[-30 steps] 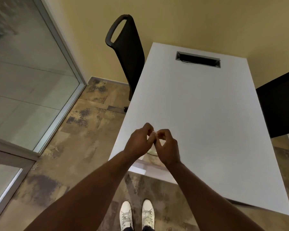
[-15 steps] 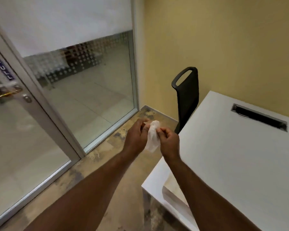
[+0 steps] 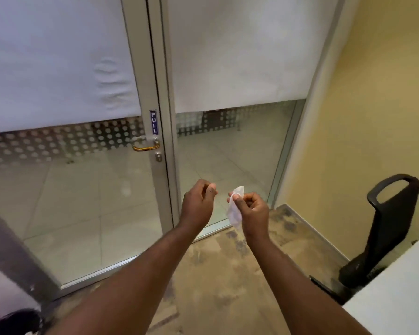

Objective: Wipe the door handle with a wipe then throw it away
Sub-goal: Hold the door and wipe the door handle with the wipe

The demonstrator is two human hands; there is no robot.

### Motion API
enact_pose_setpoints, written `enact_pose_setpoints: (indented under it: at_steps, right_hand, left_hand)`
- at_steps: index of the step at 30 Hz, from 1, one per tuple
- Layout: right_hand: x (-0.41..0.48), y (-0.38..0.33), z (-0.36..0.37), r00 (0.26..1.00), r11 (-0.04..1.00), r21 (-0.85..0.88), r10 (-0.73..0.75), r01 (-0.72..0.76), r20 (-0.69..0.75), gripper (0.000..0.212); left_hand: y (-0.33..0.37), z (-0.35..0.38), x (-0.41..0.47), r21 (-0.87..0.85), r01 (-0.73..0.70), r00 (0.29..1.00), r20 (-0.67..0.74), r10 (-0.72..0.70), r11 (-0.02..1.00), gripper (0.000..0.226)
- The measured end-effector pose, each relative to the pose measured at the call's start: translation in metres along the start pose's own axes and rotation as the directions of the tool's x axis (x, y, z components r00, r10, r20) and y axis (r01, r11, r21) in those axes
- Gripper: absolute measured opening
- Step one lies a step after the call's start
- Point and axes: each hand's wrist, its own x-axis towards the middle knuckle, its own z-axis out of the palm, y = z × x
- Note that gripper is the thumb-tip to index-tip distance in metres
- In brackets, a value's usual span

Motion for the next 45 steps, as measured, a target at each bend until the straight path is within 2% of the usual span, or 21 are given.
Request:
enact_pose_setpoints:
  at_steps: [1, 4, 7, 9, 13, 19, 21, 23, 25, 29, 31, 34, 36, 38, 41, 45]
  right_hand:
    - [0.007, -0.002, 0.022, 1.000, 1.000, 0.016, 0.015, -0.016, 0.020, 0.024]
    - [0.021, -0.008, 0.069, 0.998, 0.996, 0.078, 0.035, -0.040, 0.053, 0.023]
    - [0.035, -0.020, 0.119, 0.989, 0.984, 0.166, 0.043, -0.066, 0.139, 0.019]
    - [0.045, -0.025, 0.148, 0.981, 0.977, 0.203, 0.028, -0.068, 0.194, 0.016]
    - [0.070, -0.023, 0.193, 0.966, 0.964, 0.245, 0.041, -0.106, 0.256, 0.009]
    - [0.114, 0.001, 0.242, 0.952, 0.930, 0.292, 0.143, -0.223, 0.271, 0.011]
    - [0.128, 0.006, 0.260, 0.930, 0.892, 0.332, 0.208, -0.308, 0.304, 0.014]
    - [0.145, 0.010, 0.275, 0.867, 0.799, 0.401, 0.277, -0.447, 0.414, 0.015]
    - [0.166, 0.014, 0.289, 0.777, 0.782, 0.328, 0.292, -0.529, 0.557, 0.028]
    - [0.203, 0.021, 0.306, 0.556, 0.884, 0.028, 0.269, -0.467, 0.786, 0.053]
    - [0.215, 0.022, 0.312, 0.496, 0.906, -0.048, 0.275, -0.421, 0.823, 0.057]
    - [0.237, 0.029, 0.324, 0.453, 0.873, -0.046, 0.295, -0.485, 0.841, 0.039]
    - [0.246, 0.035, 0.330, 0.471, 0.828, -0.018, 0.336, -0.560, 0.816, 0.027]
    - [0.258, 0.045, 0.337, 0.510, 0.810, 0.007, 0.363, -0.587, 0.780, 0.024]
    - [0.274, 0.059, 0.343, 0.589, 0.806, 0.077, 0.359, -0.587, 0.724, 0.021]
    - [0.296, 0.079, 0.344, 0.670, 0.873, 0.061, 0.323, -0.483, 0.668, 0.019]
  left_hand:
    - [-0.005, -0.018, 0.014, -0.022, 0.008, 1.000, -0.008, -0.009, 1.000, 0.018]
    - [-0.016, -0.052, 0.036, -0.031, 0.006, 0.996, 0.089, -0.003, 1.000, 0.003]
    - [-0.028, -0.082, 0.055, 0.029, 0.064, 0.989, 0.135, -0.067, 0.998, 0.015]
    - [-0.036, -0.100, 0.067, 0.034, 0.086, 0.993, 0.080, -0.089, 0.996, 0.008]
    - [-0.051, -0.128, 0.094, -0.043, 0.139, 0.989, -0.046, -0.141, 0.989, 0.009]
    - [-0.080, -0.154, 0.147, -0.084, 0.174, 0.965, -0.185, -0.187, 0.981, 0.011]
    - [-0.088, -0.154, 0.164, -0.091, 0.179, 0.958, -0.211, -0.194, 0.980, 0.011]
    - [-0.098, -0.151, 0.184, -0.096, 0.168, 0.957, -0.224, -0.186, 0.981, 0.011]
    - [-0.109, -0.148, 0.208, -0.075, 0.135, 0.964, -0.221, -0.148, 0.988, 0.014]
    - [-0.127, -0.148, 0.252, 0.113, 0.085, 0.985, -0.160, -0.066, 0.990, 0.022]
    - [-0.131, -0.153, 0.266, 0.252, 0.041, 0.989, -0.145, -0.004, 0.967, 0.021]
    - [-0.130, -0.176, 0.303, 0.494, -0.005, 0.956, -0.253, 0.149, 0.870, 0.015]
    - [-0.126, -0.200, 0.331, 0.657, -0.045, 0.911, -0.282, 0.301, 0.753, 0.023]
    - [-0.124, -0.223, 0.362, 0.766, -0.083, 0.890, -0.230, 0.392, 0.638, 0.037]
    - [-0.126, -0.246, 0.404, 0.875, -0.084, 0.903, -0.136, 0.408, 0.477, 0.059]
    - [-0.132, -0.266, 0.458, 0.939, -0.079, 0.891, -0.083, 0.446, 0.333, 0.069]
